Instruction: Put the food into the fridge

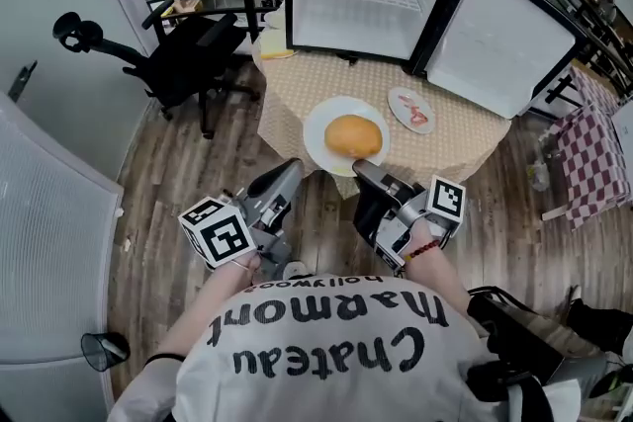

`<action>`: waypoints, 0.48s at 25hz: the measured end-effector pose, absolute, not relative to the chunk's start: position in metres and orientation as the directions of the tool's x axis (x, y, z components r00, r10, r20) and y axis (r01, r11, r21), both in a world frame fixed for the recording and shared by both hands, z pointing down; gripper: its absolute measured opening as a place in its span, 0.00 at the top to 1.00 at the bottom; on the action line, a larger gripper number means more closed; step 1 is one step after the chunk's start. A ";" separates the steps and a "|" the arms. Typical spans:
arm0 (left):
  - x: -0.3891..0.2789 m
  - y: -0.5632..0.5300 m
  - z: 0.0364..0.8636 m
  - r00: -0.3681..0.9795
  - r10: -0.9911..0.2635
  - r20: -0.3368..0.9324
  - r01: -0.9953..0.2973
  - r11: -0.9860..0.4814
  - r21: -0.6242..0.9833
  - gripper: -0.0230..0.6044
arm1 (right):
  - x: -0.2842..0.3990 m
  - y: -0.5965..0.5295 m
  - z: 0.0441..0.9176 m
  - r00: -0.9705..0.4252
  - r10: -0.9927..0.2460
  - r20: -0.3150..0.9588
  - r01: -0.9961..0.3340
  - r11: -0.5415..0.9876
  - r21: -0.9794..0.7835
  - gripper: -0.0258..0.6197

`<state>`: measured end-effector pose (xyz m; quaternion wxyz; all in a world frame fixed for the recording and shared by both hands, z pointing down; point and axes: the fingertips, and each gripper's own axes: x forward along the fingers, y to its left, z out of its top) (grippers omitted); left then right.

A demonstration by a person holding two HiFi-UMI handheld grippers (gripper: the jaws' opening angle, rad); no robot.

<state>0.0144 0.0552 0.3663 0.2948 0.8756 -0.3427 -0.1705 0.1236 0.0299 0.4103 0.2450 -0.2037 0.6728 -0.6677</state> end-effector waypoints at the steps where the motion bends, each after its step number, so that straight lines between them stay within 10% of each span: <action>1: 0.007 0.046 0.364 0.715 -0.692 -0.100 -0.495 -0.602 0.627 0.97 | 0.116 0.021 0.408 -0.792 -0.607 -0.065 0.058 0.032 -0.998 0.91; 12: -0.057 -0.032 0.355 0.752 -0.653 -0.088 -0.476 -0.630 0.613 0.97 | 0.058 -0.047 0.390 -0.753 -0.649 -0.109 0.090 0.062 -0.994 0.91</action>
